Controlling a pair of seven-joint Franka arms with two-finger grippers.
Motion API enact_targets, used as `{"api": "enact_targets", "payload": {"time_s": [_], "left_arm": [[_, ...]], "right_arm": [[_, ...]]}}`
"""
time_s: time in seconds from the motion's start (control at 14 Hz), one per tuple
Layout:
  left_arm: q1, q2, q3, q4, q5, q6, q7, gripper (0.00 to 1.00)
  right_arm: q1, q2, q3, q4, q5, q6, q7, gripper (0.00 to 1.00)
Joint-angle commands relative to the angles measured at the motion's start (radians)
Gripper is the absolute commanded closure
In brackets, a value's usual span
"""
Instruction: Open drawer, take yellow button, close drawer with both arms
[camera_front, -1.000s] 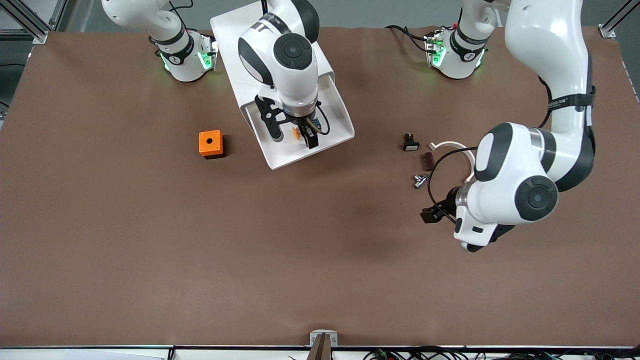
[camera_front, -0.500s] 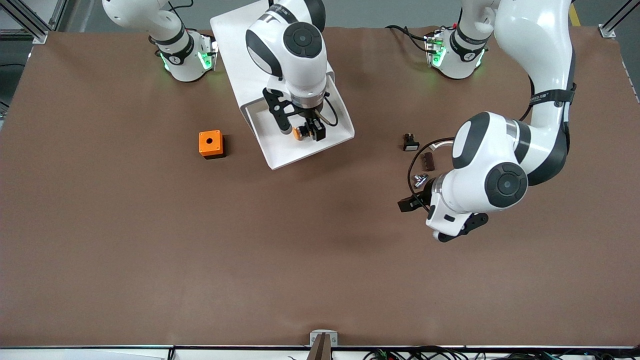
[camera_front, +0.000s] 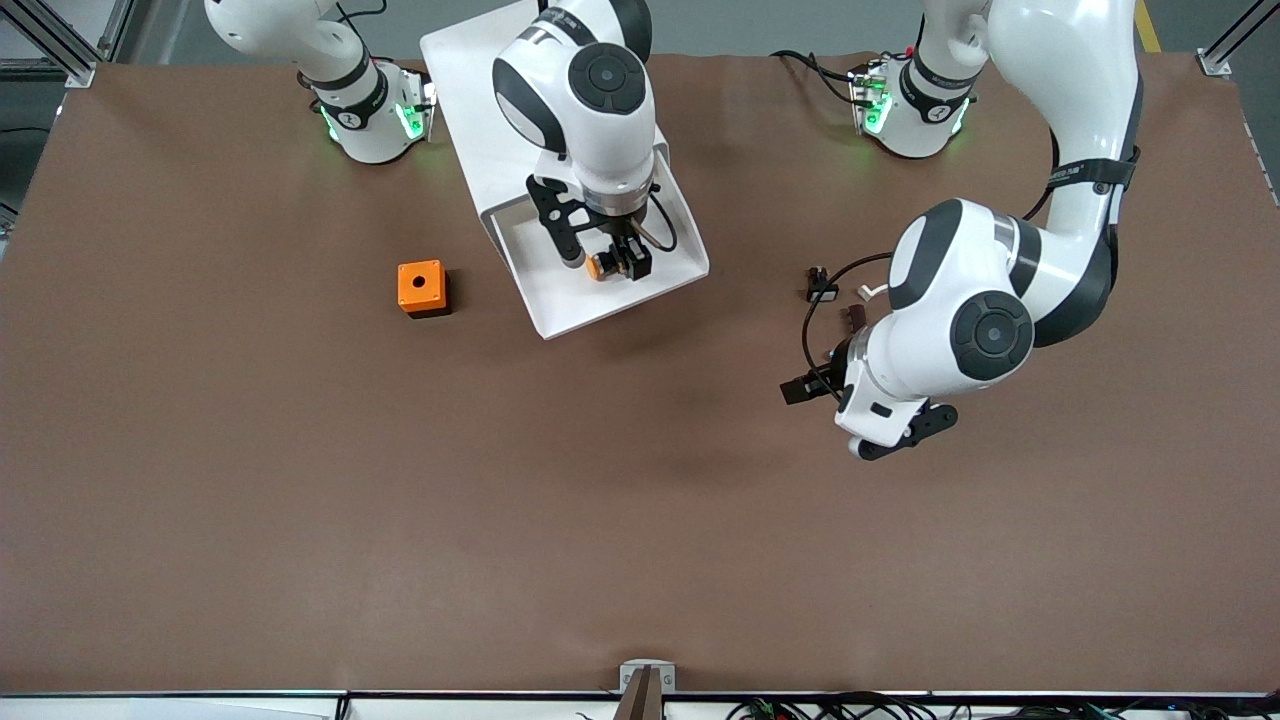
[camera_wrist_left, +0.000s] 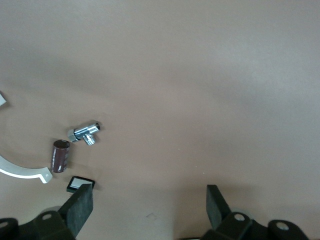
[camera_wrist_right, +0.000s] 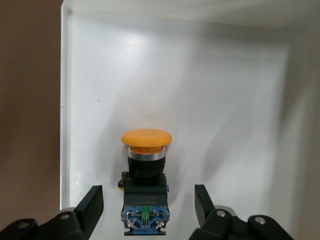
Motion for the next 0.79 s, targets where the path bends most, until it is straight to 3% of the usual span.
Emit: {"api": "enact_targets", "payload": {"time_s": [0.0,0.36,0.43,0.57,0.71], "left_arm": [[-0.032,-0.035,-0.022,-0.062,0.022,0.058,-0.074,0.0],[-0.086,-0.027,-0.027,-0.059,0.01,0.104,-0.131,0.0],[-0.097,-0.025,-0.027,-0.058,0.01,0.122,-0.163,0.0],[-0.106,-0.021,-0.027,-0.058,0.01,0.13,-0.177,0.0],[-0.108,-0.016,-0.029,-0.056,0.008,0.131,-0.187,0.0]], "right_arm": [[0.013,0.013,-0.011,0.011,-0.027,-0.007,0.01,0.17],[0.014,0.027,-0.011,0.008,-0.04,-0.005,0.01,0.17],[0.014,0.027,-0.011,0.01,-0.04,-0.007,0.005,0.24],[0.013,0.027,-0.009,0.013,-0.035,-0.007,-0.015,0.61],[0.013,0.025,-0.009,0.014,-0.031,-0.008,-0.035,0.9]]}}
